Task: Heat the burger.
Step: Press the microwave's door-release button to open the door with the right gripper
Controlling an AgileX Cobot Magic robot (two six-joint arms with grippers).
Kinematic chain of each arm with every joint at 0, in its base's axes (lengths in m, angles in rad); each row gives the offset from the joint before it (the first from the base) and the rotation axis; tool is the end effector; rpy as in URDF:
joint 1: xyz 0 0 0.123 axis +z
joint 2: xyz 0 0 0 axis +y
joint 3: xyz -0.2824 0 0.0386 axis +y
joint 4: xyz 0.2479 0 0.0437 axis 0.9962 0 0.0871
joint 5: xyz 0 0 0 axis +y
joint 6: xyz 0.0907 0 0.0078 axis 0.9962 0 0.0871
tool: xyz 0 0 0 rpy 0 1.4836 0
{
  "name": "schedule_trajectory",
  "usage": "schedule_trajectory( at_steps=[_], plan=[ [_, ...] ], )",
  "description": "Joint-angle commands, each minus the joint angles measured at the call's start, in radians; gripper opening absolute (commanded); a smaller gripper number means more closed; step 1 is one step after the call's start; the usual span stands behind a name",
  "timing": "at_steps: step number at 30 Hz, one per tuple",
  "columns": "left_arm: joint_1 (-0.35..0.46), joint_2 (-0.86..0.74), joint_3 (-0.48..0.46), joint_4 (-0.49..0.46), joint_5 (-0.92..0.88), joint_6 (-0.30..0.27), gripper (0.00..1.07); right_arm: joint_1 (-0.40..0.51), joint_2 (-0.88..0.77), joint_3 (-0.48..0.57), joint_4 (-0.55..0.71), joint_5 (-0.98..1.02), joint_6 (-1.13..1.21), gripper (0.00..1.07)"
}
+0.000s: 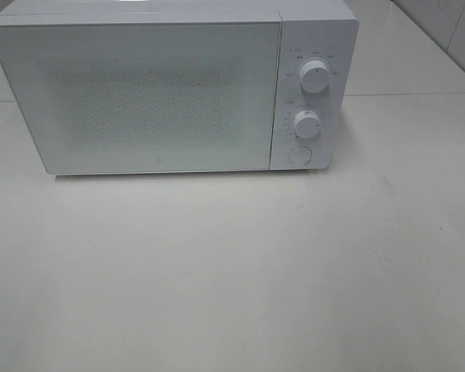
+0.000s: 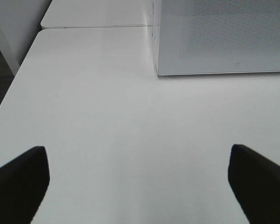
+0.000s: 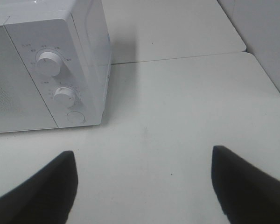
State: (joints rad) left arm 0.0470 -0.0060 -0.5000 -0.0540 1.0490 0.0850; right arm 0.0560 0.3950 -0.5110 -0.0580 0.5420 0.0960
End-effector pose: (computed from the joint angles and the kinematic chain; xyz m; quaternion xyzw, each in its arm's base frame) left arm -0.0051 -0.0045 0.2782 0.0171 0.8481 0.0080 0.5295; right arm 0.0812 0.0018 0.3091 0.0047 0.8159 0.0174 0.5779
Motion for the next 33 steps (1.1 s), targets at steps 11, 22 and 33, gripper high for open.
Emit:
schedule_trajectory(
  at_steps=[11,22,33],
  plan=[
    [0.004,-0.016,0.003,-0.002,-0.01,-0.004,0.96,-0.007,0.322,0.004,-0.004,-0.361,-0.02,0.76],
    [0.004,-0.016,0.003,-0.002,-0.01,-0.004,0.96,-0.006,0.595,0.004,-0.005,-0.673,-0.018,0.76],
    [0.004,-0.016,0.003,-0.002,-0.01,-0.004,0.96,-0.004,0.754,0.047,-0.001,-0.929,-0.015,0.76]
  ],
)
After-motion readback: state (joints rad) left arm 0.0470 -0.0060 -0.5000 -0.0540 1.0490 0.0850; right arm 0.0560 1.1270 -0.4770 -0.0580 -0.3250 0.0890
